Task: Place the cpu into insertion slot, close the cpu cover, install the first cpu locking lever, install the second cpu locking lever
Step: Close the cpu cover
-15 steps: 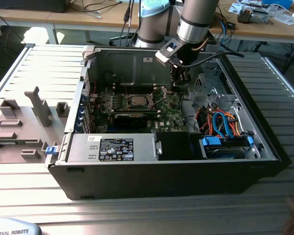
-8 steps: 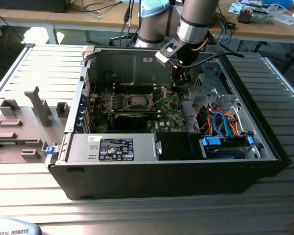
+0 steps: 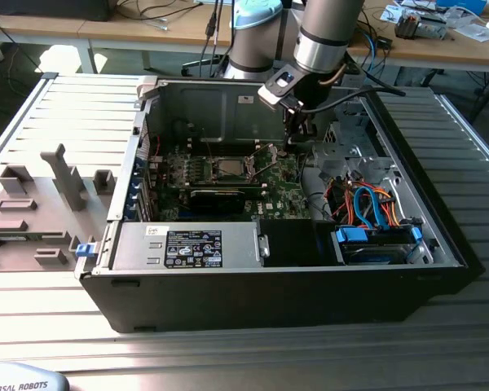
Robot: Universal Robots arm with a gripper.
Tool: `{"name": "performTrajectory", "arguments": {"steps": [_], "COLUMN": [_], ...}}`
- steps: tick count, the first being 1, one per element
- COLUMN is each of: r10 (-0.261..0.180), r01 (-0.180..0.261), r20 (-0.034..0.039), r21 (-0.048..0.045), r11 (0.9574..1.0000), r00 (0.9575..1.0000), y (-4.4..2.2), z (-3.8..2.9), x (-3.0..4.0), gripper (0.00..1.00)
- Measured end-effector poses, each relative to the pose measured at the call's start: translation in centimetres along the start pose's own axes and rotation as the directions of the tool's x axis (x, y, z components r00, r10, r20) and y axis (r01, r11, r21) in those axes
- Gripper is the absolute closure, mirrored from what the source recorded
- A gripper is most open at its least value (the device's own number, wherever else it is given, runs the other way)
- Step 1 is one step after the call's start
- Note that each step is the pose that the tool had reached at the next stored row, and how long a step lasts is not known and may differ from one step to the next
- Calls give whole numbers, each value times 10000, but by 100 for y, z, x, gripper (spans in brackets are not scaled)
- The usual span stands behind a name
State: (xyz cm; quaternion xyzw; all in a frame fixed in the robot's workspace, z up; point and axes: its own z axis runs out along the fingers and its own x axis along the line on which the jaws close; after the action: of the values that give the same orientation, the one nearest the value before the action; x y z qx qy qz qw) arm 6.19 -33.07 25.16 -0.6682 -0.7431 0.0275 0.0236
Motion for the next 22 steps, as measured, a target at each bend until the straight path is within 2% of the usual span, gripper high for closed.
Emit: {"name": "performTrajectory", "arguments": {"steps": [2, 6, 9, 17, 22], "r10": [-4, -5, -5, -5, -5], "r01": [4, 5, 5, 5, 5], "r20": [-47, -46, -53, -55, -54], "r21": [-6, -5, -6, -6, -6], "r11": [10000, 10000, 10000, 10000, 10000], "r00": [10000, 10000, 10000, 10000, 10000], "y": [-21, -39, -83, -176, -212], "z": [15, 45, 67, 75, 77], "x": [3, 5, 10, 19, 23], "gripper": [89, 89, 89, 89, 89]}}
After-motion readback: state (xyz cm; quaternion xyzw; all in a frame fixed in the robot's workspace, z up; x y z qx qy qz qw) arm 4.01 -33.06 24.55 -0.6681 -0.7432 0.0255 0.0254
